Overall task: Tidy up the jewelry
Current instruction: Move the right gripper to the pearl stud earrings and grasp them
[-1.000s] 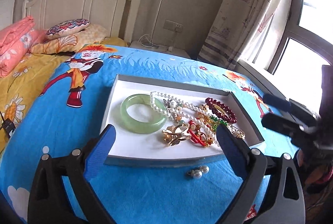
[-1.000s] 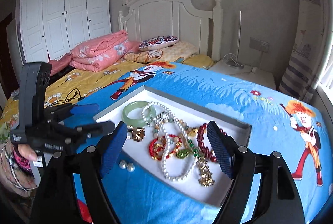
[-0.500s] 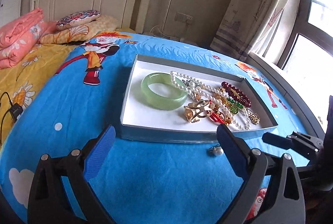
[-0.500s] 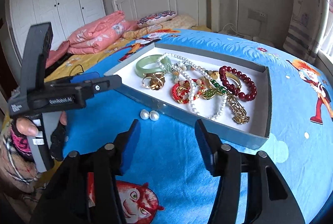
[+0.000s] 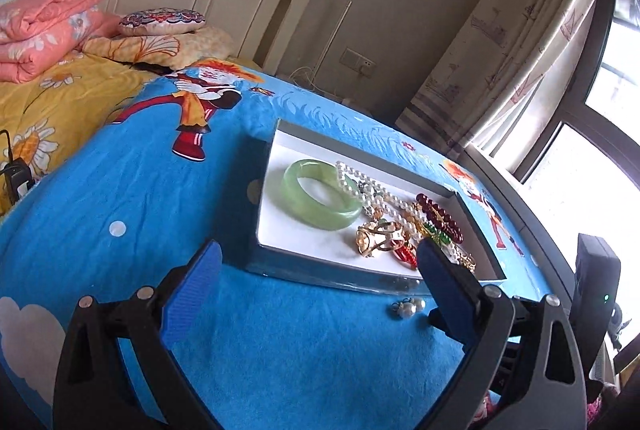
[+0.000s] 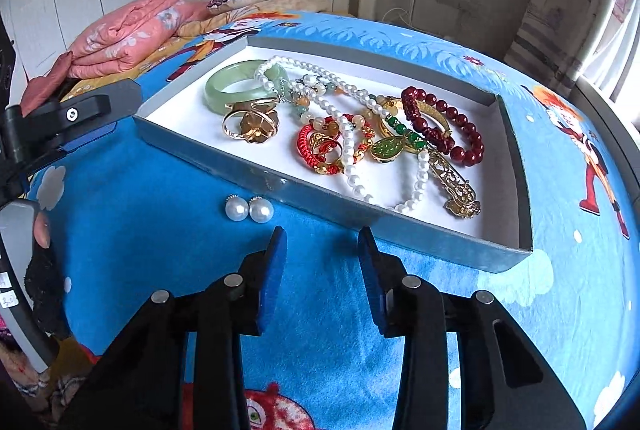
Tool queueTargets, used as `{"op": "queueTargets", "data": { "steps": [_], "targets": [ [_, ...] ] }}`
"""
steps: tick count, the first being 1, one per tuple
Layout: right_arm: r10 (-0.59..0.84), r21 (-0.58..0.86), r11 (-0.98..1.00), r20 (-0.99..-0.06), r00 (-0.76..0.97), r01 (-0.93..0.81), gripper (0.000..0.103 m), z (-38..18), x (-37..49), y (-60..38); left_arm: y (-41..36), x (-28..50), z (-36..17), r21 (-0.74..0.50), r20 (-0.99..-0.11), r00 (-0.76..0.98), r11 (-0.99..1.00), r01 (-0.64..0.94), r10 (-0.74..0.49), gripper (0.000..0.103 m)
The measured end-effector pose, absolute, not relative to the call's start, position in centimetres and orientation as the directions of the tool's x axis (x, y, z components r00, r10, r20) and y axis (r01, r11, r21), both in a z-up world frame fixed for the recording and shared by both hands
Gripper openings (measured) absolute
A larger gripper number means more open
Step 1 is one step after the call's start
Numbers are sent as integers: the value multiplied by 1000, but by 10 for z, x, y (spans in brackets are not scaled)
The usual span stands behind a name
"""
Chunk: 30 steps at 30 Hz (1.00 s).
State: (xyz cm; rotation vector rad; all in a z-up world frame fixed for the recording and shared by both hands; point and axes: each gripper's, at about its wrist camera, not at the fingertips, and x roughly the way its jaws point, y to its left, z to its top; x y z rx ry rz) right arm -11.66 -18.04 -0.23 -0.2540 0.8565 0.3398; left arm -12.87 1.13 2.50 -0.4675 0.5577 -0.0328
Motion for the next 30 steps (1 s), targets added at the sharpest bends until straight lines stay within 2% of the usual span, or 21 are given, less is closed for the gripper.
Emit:
{"op": "queueTargets", "data": {
  "steps": [4, 9, 15, 22, 25, 30],
  "targets": [
    [192, -67, 922, -776, 600, -382, 37, -2, -116, -176, 21, -136, 27, -475, -469, 872, 872, -115, -141, 98],
    [187, -103, 906, -773, 606, -411, 37, -2, -122, -156, 16, -139, 30, -452, -457, 879, 887, -98, -136, 99],
    [180, -128, 897, -767, 616, -422, 25, -3, -123, -141, 14, -141, 31, -450, -445, 884, 889, -82, -144, 99],
    [222, -86, 893, -769, 599, -442, 24, -3, -118, -140, 13, -140, 31, -441, -454, 878, 894, -77, -149, 100],
    [238, -86, 882, -767, 596, -463, 15, -3, -120, -140, 11, -139, 31, -429, -463, 873, 900, -73, -150, 100],
    [242, -89, 885, -750, 616, -457, 15, 2, -127, -154, 8, -134, 29, -418, -488, 856, 907, -58, -170, 100]
  ]
}}
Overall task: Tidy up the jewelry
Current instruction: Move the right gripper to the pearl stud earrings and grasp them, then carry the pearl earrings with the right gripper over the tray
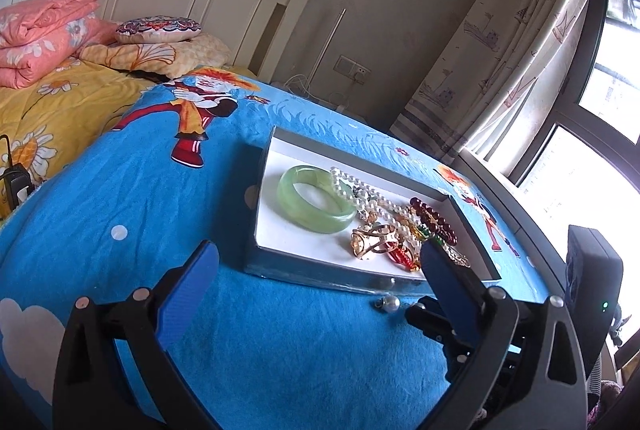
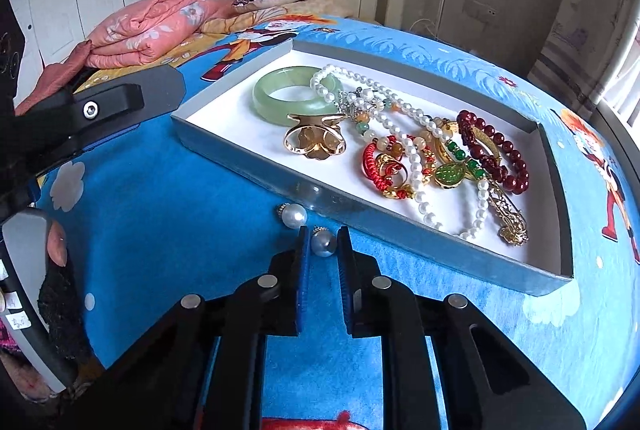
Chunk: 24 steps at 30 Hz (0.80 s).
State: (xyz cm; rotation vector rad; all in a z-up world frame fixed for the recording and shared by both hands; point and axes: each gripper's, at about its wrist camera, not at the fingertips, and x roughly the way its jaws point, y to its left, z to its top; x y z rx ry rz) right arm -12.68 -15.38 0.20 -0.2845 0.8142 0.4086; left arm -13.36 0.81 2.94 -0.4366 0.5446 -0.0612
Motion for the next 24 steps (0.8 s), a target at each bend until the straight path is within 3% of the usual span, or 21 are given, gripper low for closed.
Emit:
{"op": "queueTargets", "data": {
  "steps": [11, 12, 16, 18, 24],
  "targets": [
    [282, 46, 936, -692, 664, -350, 15, 21, -125, -236, -70, -127, 17, -147, -665, 734, 988, 51, -137, 95],
    [288, 51, 934, -689, 665, -353, 15, 21, -126, -238, -75, -123, 15, -135, -674, 726, 989, 56, -133, 91],
    [311, 64, 928, -677, 667, -368, 15, 21, -130, -244, -87, -103, 6, -121, -734, 667, 991, 52, -125, 61],
    [327, 79, 924, -670, 667, -373, 15, 21, -131, -247, -92, -99, 4, -99, -739, 667, 994, 34, -96, 58],
    [364, 113, 913, -658, 659, -392, 15, 20, -133, -254, -103, -91, 3, -43, -740, 671, 999, 5, -35, 37]
  ]
}}
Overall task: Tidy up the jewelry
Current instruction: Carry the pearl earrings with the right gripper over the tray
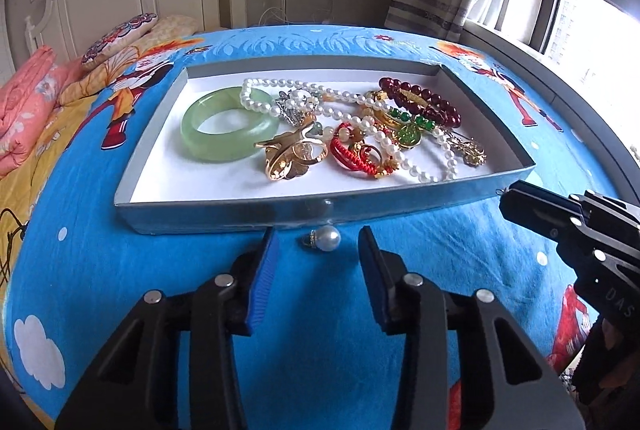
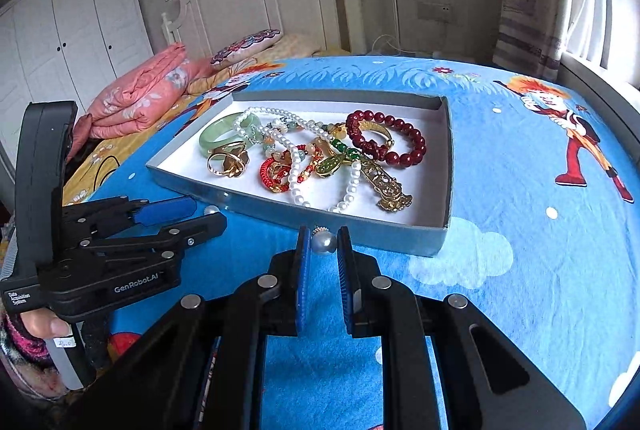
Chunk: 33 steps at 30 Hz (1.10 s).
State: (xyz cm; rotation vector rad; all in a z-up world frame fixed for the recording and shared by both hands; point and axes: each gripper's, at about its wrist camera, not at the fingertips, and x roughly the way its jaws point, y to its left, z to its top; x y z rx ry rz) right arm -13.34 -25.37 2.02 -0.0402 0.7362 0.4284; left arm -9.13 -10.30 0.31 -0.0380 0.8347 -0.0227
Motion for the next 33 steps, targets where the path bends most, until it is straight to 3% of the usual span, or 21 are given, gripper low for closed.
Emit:
{"op": "queueTargets", "data": {
  "steps": [3, 6, 19, 33],
  "targets": [
    [375, 124, 910, -655, 657, -395, 15, 20, -134, -255, -108, -91, 2, 1, -735, 678, 1000, -7, 5, 32],
    [379, 132, 909, -660, 649, -397, 15, 17, -134, -257, -110, -93, 2, 19, -724, 690, 1000, -2, 15, 19],
    [390, 150, 906, -660, 642, -395, 15, 14, -136, -261, -112, -111, 3, -23, -688, 724, 999, 49, -51, 19],
    [408, 120, 895, -608, 681, -429, 15, 34, -142, -256, -113, -119, 41, -47, -612, 786, 996, 76, -88, 19]
  ]
}}
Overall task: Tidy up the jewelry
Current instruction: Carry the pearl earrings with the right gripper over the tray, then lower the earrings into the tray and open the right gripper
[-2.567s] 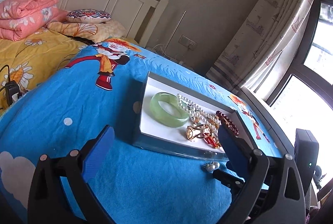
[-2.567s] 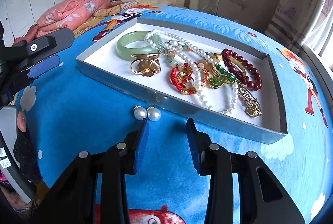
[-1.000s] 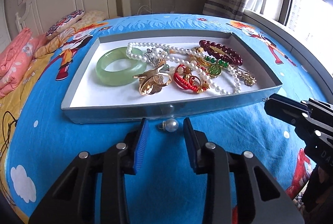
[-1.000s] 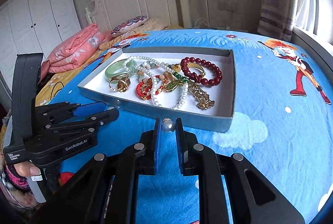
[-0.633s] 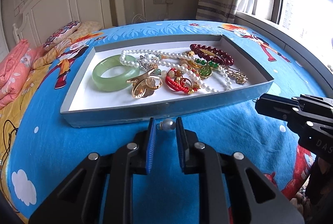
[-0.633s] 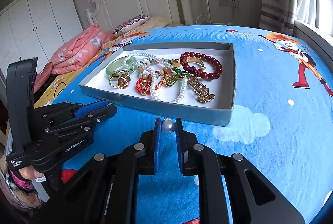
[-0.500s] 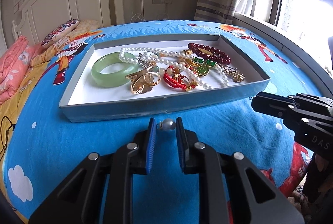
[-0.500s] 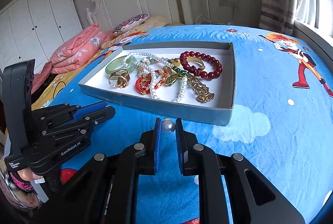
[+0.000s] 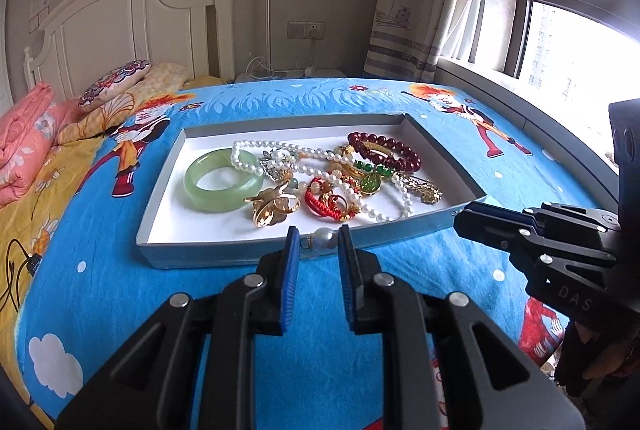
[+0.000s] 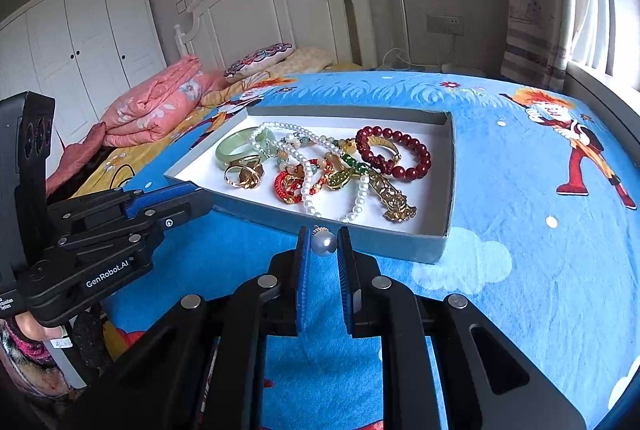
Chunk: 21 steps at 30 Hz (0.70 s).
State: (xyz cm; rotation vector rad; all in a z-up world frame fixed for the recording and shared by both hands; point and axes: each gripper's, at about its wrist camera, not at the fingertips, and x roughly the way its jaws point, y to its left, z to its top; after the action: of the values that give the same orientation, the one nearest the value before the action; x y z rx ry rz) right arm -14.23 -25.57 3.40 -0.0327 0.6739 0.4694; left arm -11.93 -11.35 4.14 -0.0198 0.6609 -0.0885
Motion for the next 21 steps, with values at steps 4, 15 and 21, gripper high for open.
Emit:
{"op": "queueTargets", "data": {
  "steps": [4, 15, 21],
  "targets": [
    [396, 85, 896, -595, 699, -435, 15, 39, -139, -251, -121, -108, 47, -56, -608, 785, 993, 106, -118, 19],
    [371, 93, 909, -626, 686, -406, 15, 42, -105, -250, -137, -72, 50, -35, -620, 776, 992, 120, -115, 19],
    [365, 101, 913, -637, 679, -395, 15, 37, -93, -248, -139, -59, 41, -34, -638, 762, 993, 112, -108, 19]
  ]
}}
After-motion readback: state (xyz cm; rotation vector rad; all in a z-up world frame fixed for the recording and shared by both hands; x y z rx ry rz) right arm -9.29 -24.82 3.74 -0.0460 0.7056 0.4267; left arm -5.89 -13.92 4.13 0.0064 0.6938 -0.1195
